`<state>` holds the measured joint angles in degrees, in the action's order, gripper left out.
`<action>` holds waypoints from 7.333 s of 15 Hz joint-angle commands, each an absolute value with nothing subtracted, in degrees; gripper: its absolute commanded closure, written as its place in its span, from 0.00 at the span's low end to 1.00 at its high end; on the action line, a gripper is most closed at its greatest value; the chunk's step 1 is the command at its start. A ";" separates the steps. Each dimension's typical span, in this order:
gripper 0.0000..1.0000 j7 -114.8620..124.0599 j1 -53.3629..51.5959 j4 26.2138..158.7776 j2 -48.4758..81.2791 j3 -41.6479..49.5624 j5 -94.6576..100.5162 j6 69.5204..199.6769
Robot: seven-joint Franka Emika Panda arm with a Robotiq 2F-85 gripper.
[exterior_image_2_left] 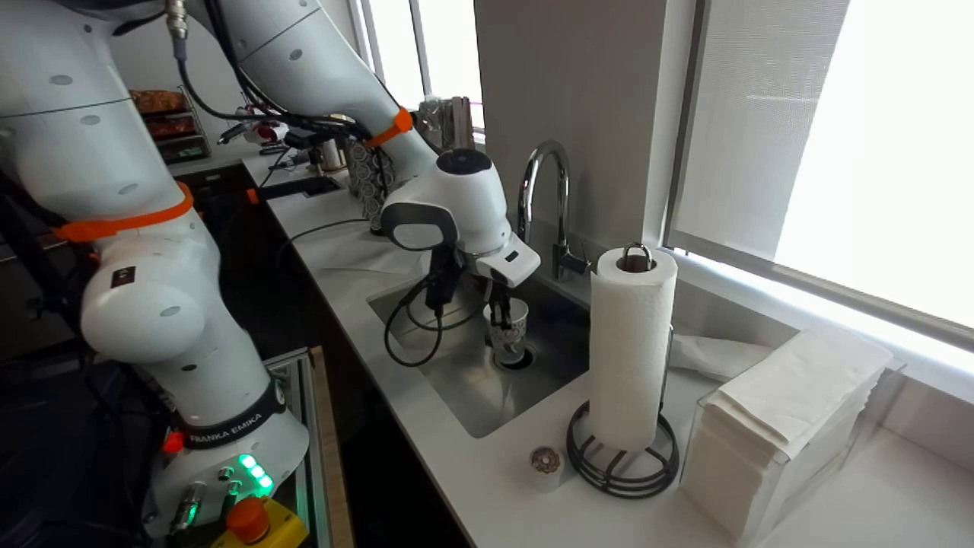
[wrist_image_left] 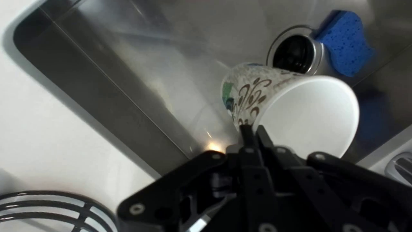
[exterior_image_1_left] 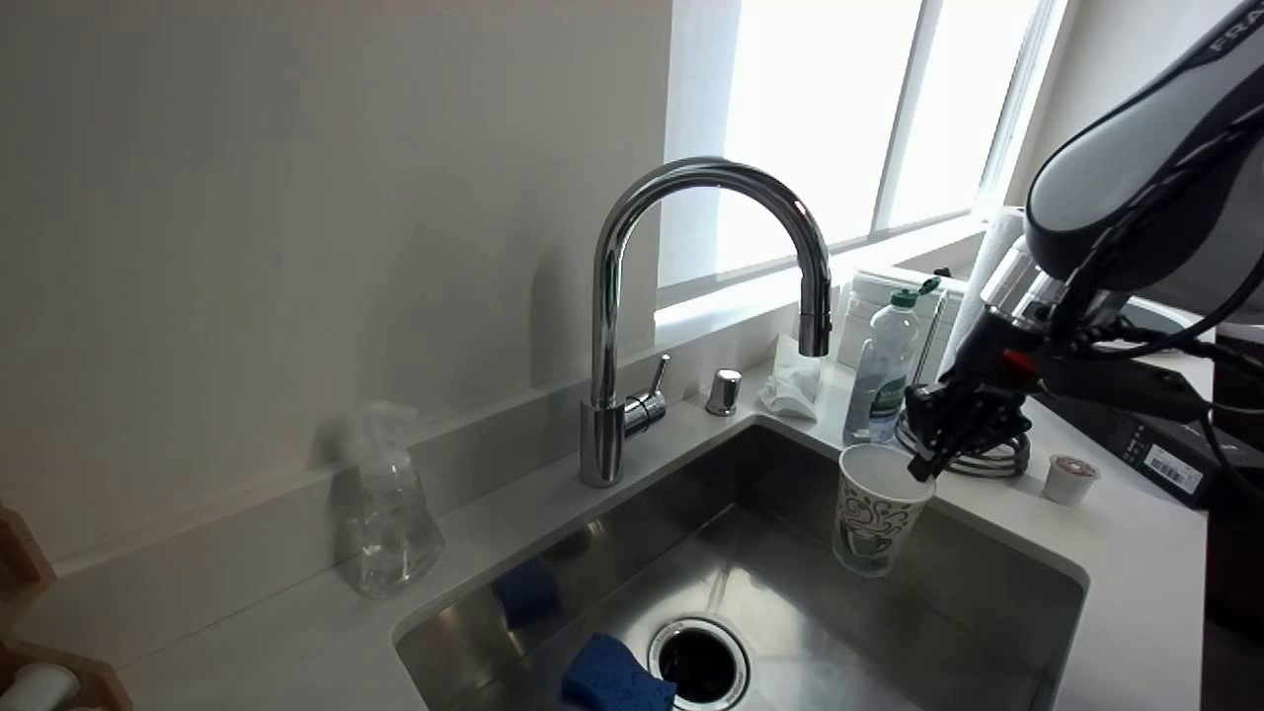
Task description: Put the paper cup inside the sink under the tap
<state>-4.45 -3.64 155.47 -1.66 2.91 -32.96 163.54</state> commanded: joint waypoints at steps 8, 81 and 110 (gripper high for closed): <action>0.96 -13.92 -4.31 151.53 7.24 2.34 -40.08 165.25; 0.26 -29.21 1.71 129.14 34.08 -2.91 -44.09 165.04; 0.00 -41.04 -2.84 151.63 19.22 -4.40 -38.37 172.01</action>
<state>-41.04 -2.84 151.63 19.22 -4.40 -38.37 172.01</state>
